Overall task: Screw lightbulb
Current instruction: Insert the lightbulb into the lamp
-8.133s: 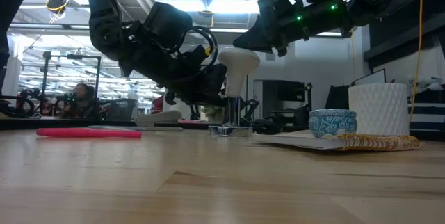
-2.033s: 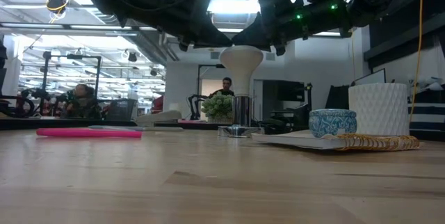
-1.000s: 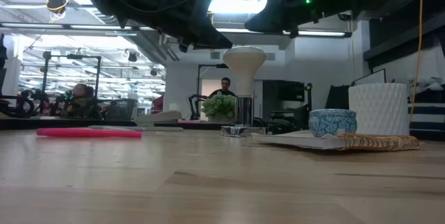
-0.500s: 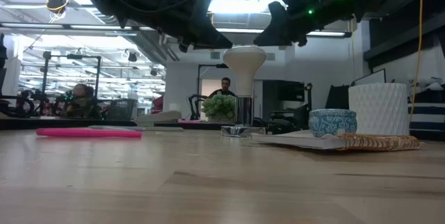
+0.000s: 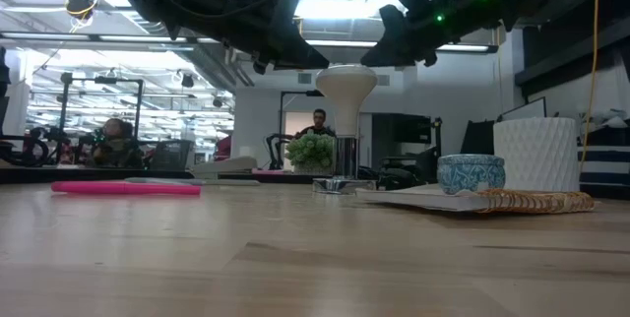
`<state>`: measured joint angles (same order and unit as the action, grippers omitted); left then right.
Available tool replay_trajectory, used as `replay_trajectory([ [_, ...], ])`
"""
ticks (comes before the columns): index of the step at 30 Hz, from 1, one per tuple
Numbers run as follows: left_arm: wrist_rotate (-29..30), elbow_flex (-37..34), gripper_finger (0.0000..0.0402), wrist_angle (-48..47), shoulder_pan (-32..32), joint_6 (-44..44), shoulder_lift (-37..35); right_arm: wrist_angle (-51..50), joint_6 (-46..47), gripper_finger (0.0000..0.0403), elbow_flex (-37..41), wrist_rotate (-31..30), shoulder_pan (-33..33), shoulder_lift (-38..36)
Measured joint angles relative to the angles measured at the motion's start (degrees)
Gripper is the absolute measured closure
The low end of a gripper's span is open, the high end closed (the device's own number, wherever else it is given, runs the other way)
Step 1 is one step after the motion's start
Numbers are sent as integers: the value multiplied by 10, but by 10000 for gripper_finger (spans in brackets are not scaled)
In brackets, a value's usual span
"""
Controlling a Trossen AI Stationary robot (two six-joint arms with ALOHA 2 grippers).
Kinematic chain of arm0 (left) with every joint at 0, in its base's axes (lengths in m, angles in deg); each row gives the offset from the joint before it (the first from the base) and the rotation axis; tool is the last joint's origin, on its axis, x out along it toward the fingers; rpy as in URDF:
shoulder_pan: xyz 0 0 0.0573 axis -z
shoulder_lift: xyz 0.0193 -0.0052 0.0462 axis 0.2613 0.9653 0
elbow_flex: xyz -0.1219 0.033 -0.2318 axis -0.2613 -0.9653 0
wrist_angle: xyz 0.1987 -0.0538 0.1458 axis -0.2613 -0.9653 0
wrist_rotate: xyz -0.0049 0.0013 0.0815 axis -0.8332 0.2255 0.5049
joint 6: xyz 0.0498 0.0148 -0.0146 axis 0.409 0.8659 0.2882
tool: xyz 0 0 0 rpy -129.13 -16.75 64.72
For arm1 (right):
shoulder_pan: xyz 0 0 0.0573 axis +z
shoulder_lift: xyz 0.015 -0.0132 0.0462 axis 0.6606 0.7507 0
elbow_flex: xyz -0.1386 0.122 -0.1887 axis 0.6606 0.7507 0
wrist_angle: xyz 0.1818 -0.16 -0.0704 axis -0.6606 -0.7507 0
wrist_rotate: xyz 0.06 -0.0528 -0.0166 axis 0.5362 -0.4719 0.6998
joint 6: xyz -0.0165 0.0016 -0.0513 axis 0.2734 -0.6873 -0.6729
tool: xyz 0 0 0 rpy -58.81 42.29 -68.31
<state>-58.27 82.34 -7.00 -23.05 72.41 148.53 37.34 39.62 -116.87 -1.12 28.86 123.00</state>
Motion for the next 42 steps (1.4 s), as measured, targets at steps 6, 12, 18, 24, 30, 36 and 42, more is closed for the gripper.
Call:
replay_trajectory([
  [6,0,0,401,0,0,0,0,-1,-30,375,0,38,0,0],
  [12,0,0,401,0,0,0,0,-2,-31,385,0,58,0,0],
  [18,0,0,401,0,0,0,0,-14,-30,383,0,80,0,1],
  [24,0,0,401,0,0,0,0,-24,-30,398,-1,85,0,13],
  [30,0,0,401,0,0,0,0,-23,-30,386,-1,85,1,19],
  [36,0,0,401,22,0,6,0,-25,-30,397,-1,83,1,19],
  [42,0,0,402,48,0,22,-5,-27,-30,392,-1,83,1,20],
])
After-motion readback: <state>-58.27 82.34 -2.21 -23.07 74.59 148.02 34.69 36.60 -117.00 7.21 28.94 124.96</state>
